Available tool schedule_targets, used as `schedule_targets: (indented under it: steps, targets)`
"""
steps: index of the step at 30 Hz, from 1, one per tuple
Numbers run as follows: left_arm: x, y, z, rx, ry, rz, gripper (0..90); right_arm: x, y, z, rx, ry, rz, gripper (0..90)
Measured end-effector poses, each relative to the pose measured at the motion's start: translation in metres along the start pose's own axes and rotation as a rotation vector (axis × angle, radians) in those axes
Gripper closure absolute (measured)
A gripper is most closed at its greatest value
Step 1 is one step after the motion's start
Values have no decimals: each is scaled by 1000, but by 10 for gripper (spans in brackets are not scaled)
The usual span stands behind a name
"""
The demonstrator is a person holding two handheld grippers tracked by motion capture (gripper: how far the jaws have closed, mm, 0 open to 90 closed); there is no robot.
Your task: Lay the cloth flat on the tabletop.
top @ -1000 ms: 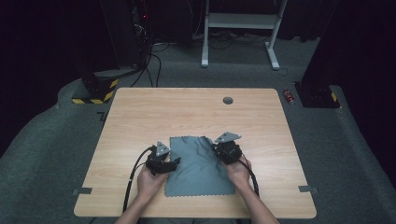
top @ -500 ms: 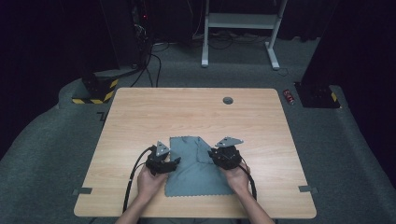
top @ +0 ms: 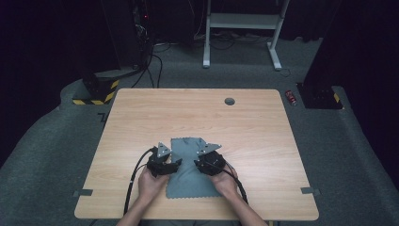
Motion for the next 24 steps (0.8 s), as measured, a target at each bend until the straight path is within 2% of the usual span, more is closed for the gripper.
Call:
schedule_targets:
  steps: [4,7,11,16,18,21,23,24]
  targets:
    - [0,0,0,3,1,1,387,3,1,-5,-10,31,8,878]
    - [0,0,0,4,1,1,387,-2,-2,-10,-23,52,2,896]
    - [0,0,0,4,1,1,387,-15,-8,-23,13,75,-24,899]
    - [0,0,0,-1,1,-1,387,-27,-13,-53,71,141,-44,899]
    - [0,0,0,-2,1,-1,386,-29,-16,-68,99,183,-51,899]
    - [0,0,0,-2,0,-1,385,-31,-17,-87,136,237,-48,898]
    - [0,0,0,1,0,1,385,-30,-15,-99,173,258,-57,898]
    - [0,0,0,4,-1,1,385,-27,-13,-108,199,281,-42,898]
Point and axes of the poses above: each handheld gripper's, and its own axes: x roughly forward along the jaws, y roughly out of its underside, z roughly to its left, the point moved 2 cm from there along x, roughly forward along the jaws, and after that the axes turned 1 degree about -z, right-handed, at the moved point
